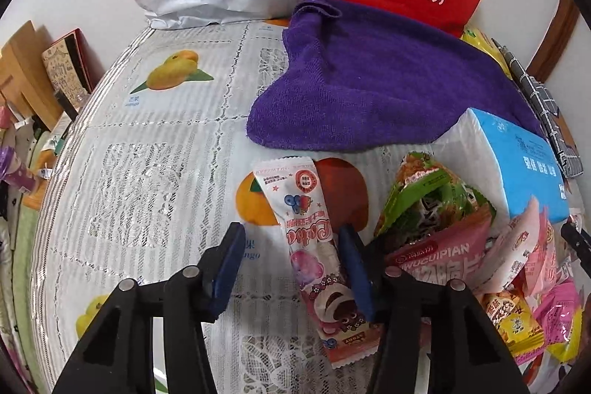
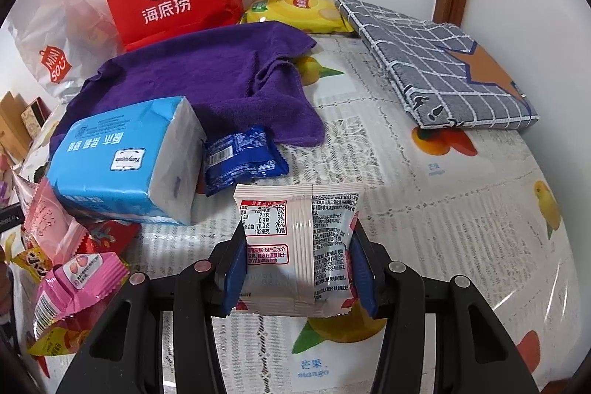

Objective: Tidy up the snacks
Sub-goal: 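Grasp the pink stick-shaped snack with the left tool, then release the pink stick snack on the purple towel while the right tool releases the white packet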

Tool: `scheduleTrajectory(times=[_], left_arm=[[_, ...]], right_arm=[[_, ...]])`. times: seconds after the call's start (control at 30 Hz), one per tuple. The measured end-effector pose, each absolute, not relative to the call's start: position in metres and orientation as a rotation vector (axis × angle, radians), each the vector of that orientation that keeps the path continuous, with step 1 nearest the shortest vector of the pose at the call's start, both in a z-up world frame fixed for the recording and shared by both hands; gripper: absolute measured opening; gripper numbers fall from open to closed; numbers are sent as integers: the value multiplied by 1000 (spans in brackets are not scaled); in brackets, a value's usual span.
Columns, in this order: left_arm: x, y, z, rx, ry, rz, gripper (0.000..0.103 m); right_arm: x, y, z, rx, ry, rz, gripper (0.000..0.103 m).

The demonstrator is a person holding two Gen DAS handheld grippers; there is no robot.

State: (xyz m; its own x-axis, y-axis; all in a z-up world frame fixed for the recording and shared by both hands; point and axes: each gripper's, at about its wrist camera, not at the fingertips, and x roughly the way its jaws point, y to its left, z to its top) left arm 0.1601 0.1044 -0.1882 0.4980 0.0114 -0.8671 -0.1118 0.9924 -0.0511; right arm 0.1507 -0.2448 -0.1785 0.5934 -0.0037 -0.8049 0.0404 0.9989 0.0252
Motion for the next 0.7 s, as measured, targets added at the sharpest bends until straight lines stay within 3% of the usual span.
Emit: scheduleTrajectory(times=[0.03,0.13,0.7], left_arm=[[159,105,-187,-105,1050,70,27],[152,108,-184,-119,1057,48,20],[76,104,-125,-156,937,11,18]], right_arm=[[149,-244,-178,40,932,-25,50],[143,-242,-172,33,912,-25,49],[89,-217,-124,11,813,38,49]])
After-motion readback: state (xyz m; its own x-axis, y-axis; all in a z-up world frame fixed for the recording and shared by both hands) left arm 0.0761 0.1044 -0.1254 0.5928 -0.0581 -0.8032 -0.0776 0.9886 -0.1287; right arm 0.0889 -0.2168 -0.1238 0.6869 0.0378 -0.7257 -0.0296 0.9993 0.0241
